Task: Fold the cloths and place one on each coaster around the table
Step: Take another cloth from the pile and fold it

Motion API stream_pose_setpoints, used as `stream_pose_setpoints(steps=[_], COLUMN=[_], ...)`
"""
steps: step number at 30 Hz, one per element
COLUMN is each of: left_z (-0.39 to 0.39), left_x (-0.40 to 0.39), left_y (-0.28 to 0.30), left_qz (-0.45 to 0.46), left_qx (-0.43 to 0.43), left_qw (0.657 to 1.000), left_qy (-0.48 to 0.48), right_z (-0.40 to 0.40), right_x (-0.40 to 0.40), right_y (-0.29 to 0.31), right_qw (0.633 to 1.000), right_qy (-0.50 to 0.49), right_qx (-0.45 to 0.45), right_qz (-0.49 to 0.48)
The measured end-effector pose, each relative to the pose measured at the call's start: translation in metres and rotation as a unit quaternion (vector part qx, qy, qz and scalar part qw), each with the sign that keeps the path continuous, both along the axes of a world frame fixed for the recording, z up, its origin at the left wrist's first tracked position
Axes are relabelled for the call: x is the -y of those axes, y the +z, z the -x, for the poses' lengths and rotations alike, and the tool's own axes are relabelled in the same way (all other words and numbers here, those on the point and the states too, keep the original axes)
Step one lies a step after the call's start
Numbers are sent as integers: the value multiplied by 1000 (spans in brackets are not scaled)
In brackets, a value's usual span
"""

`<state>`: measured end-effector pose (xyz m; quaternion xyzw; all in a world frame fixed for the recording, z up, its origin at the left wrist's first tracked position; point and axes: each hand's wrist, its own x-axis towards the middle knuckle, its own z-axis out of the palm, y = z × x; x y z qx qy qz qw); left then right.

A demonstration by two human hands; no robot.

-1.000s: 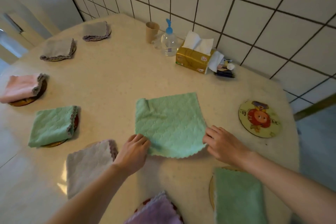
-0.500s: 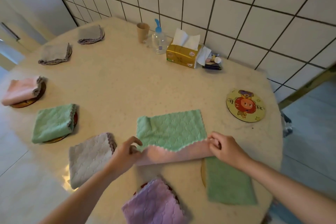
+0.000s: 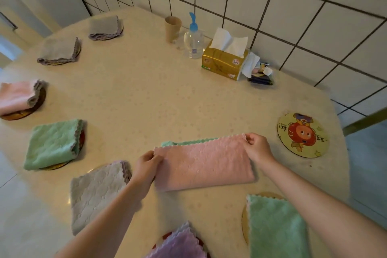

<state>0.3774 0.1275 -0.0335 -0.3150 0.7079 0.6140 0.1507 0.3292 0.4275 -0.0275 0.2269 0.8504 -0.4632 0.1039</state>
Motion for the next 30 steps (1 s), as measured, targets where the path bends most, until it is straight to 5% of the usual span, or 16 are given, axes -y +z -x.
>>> stream_pose_setpoints(steps=[14,30], left_z=[23,30], left_x=[-4,-4], left_y=[-18,-16], left_qz=[163,123], left_qx=[-12,17], left_qw=[987,992], left_qy=[-1,-21], right_z=[7,1], right_x=[-1,-2], right_y=[-14,-7], right_qw=[995,995], right_qy=[-62,-65], right_qx=[24,52], right_qz=[-71,-60])
